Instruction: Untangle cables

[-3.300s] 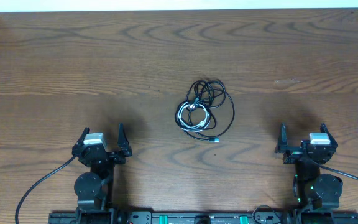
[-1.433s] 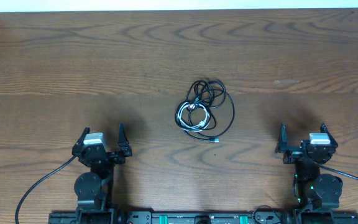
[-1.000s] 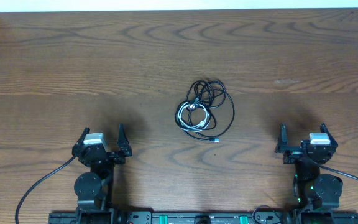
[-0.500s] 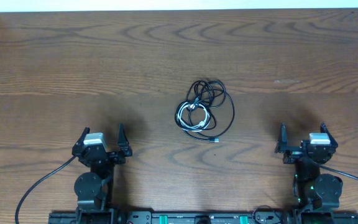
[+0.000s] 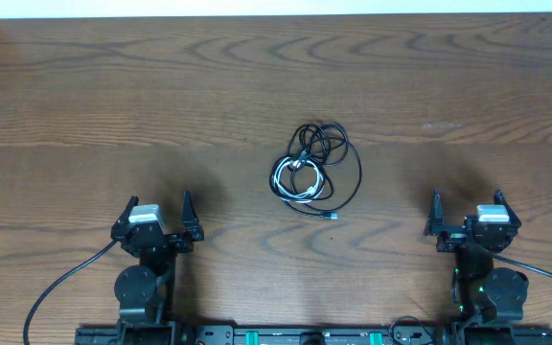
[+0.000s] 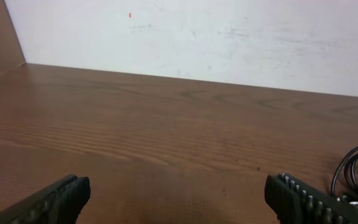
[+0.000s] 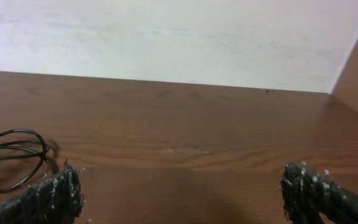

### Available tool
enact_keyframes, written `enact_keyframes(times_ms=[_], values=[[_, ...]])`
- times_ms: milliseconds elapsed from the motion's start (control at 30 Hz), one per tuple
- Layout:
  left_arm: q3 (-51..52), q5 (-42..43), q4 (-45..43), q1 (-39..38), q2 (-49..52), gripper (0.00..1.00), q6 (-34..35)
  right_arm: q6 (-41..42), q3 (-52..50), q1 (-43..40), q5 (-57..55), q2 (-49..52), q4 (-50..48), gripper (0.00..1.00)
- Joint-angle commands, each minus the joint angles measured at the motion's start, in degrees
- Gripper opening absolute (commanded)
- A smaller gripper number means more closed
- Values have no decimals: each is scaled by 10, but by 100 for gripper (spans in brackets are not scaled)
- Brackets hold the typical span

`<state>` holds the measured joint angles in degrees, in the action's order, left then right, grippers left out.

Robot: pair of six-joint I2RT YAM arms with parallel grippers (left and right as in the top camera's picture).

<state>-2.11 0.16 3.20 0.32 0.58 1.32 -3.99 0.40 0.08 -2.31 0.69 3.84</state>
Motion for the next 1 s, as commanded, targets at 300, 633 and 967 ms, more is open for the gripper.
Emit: enact_keyframes(times_ms=[300, 633, 967], values=[[19, 7, 9, 3, -3, 95, 0, 5, -1, -2, 3, -3, 2, 99], [17, 61, 5, 3, -3, 95, 0, 5, -1, -2, 3, -3, 2, 99], [2, 219, -119, 3, -3, 95, 27, 5, -1, -2, 3, -3, 3, 99]])
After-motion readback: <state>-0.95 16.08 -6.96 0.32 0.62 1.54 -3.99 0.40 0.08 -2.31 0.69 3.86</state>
